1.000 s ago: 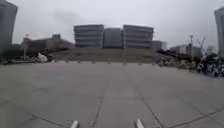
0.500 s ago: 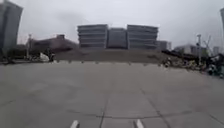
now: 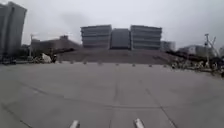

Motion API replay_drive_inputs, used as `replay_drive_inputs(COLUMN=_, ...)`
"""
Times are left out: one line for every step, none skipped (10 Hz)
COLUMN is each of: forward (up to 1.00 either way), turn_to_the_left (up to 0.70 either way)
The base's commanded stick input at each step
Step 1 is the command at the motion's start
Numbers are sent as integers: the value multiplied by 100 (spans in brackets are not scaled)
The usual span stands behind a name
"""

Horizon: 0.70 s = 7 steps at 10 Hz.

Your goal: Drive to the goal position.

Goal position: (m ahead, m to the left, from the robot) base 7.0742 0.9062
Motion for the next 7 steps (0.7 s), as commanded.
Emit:
replay_drive_inputs(forward=100, turn_to_the_left=-24)
replay_drive_inputs(forward=100, turn_to_the_left=-34)
replay_drive_inputs(forward=100, turn_to_the_left=-40)
replay_drive_inputs(forward=100, turn_to_the_left=-40)
replay_drive_inputs(forward=100, turn_to_the_left=-22)
replay_drive_inputs(forward=100, turn_to_the_left=-16)
replay_drive_inputs(forward=100, turn_to_the_left=-9)
